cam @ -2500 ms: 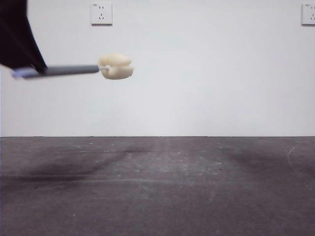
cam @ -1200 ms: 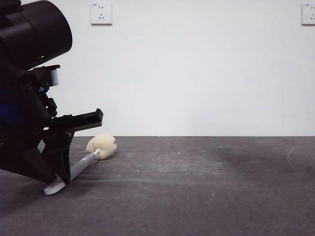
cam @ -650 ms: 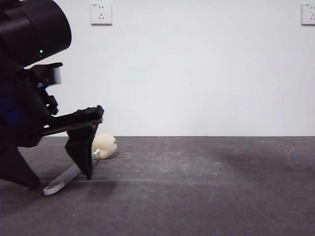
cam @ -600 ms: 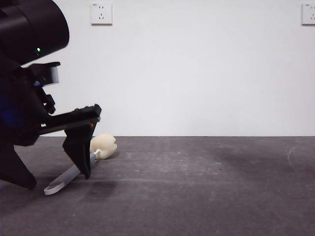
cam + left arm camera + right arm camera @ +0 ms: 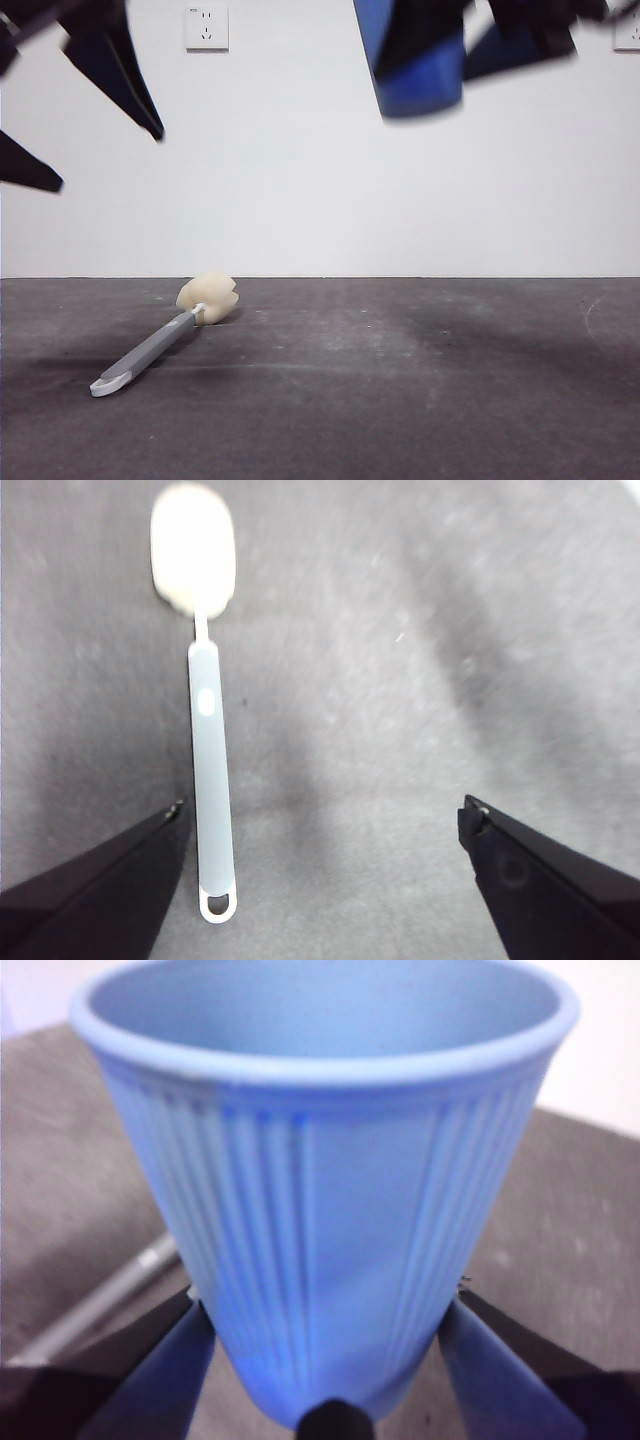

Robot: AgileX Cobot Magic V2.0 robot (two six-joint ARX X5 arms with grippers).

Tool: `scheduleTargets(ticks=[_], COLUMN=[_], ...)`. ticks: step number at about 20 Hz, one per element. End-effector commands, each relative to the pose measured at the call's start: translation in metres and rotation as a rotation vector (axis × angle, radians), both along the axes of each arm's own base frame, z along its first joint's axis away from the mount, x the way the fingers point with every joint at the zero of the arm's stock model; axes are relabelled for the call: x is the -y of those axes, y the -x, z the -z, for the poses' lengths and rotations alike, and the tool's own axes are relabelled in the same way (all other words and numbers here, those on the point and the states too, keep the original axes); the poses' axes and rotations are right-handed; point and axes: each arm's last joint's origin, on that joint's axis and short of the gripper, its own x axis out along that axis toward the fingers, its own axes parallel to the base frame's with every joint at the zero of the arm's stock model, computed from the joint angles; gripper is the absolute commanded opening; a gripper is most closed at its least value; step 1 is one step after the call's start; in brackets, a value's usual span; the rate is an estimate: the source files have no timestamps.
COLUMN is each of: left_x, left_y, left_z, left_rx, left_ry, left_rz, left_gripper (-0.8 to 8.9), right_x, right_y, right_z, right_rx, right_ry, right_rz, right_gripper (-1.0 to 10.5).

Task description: Pick up the cup brush,pick up the cup,insert the brush into the cup,clean the cup,put the cup brush back,put the cup back to the fixed position on the table

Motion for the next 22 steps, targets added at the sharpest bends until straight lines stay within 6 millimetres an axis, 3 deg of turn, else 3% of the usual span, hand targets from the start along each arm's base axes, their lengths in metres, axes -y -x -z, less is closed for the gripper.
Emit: scheduleTargets(ticks=[1, 6, 14, 22], left_x=[-0.007, -0.012, -0.012, -0.012], left_y=[0.009, 0.017, 0.017, 0.016], left_z=[-0.004, -0.008, -0.007, -0.008], left_rx=[0.019, 0.028, 0.033, 0.05], left_ry=[-0.015, -0.01, -0.029, -0.041], left_rz=[0.015, 0.021, 0.034, 0.036], left_gripper=[4.48, 4.45, 4.44, 4.44], right_x=[0.009, 0.024, 0.02, 0.034], right_y=[0.001, -0.002, -0.041, -0.06], right_z=[0.03, 0.076, 0.133, 0.157], right_rx=[-0.03, -0.052, -0.078, -0.097], right_ry=[-0.032, -0.03, -0.008, -0.027], right_rz=[0.044, 0.102, 0.173, 0.148], right_gripper=[-0.1, -0.1, -0.1, -0.1])
